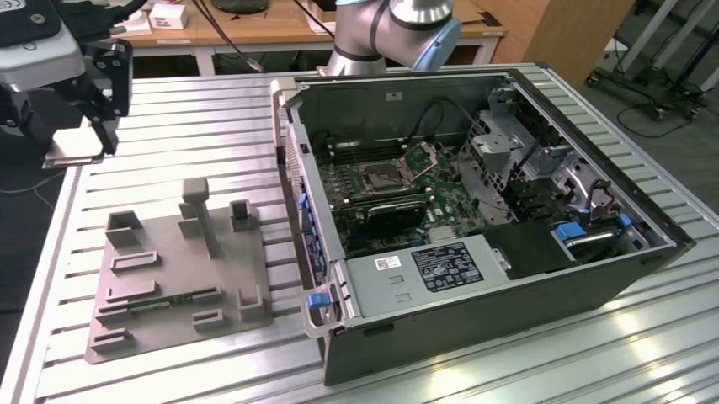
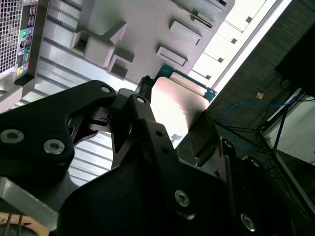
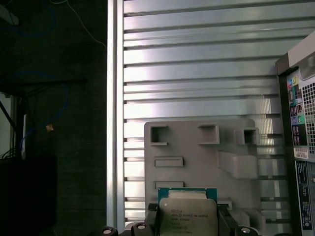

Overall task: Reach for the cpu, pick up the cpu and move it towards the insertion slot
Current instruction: 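Pick up the cpu and move it towards the insertion slot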

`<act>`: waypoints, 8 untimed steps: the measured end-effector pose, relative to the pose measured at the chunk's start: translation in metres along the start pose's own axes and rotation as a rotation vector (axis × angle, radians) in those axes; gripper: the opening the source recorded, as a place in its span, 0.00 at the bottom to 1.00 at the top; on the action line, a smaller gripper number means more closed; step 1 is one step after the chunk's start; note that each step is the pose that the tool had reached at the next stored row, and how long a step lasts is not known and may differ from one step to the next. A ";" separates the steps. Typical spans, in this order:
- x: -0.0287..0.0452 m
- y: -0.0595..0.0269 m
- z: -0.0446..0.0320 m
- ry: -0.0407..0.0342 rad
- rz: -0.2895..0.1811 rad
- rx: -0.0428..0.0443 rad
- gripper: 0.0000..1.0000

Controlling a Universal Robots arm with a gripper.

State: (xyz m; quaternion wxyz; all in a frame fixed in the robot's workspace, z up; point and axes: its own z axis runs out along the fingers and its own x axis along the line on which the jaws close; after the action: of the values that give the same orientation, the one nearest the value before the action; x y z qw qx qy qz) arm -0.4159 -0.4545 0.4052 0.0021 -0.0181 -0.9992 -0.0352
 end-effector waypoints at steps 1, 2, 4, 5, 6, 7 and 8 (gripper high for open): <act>-0.0014 0.0001 0.0000 0.0001 0.000 0.0000 0.54; -0.0027 0.0001 0.0000 0.0000 0.000 0.0000 0.54; -0.0052 0.0002 -0.0001 0.0001 0.000 0.0000 0.54; -0.0065 0.0002 0.0000 0.0000 0.000 0.0000 0.54; -0.0077 0.0003 0.0000 0.0000 0.000 0.0000 0.54; -0.0089 0.0003 0.0000 0.0000 0.000 0.0000 0.54; -0.0100 0.0004 0.0000 0.0000 0.000 0.0000 0.54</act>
State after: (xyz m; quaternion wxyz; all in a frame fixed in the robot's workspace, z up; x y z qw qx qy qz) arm -0.4059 -0.4545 0.4052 0.0021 -0.0181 -0.9992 -0.0352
